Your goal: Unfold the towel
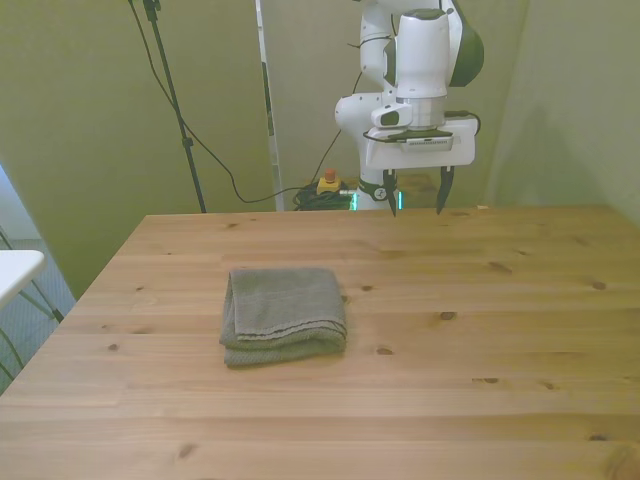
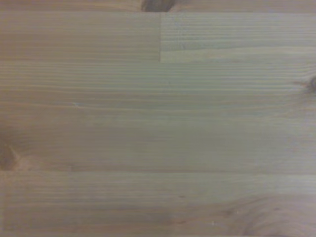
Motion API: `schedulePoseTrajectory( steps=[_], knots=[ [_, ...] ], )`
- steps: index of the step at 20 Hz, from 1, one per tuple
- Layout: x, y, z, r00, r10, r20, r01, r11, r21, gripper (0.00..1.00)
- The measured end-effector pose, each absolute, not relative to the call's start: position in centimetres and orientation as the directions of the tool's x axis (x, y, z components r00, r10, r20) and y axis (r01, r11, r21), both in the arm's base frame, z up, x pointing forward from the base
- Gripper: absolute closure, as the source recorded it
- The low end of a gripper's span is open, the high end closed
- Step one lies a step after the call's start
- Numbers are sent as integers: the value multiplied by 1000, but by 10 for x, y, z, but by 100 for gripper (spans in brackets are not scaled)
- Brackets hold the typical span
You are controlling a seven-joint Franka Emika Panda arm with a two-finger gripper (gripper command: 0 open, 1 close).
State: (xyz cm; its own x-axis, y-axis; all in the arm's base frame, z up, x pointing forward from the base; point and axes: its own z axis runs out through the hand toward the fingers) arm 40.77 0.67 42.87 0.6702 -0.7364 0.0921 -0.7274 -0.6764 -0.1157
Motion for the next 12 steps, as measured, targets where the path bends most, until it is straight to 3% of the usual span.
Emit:
schedulePoseTrajectory(
  steps=[5, 12],
  knots=[
    [410, -6, 433, 660, -747, 85, -735, -665, -130, 0],
    [438, -118, 454, 576, -811, 100, -796, -585, -156, 0]
  ],
)
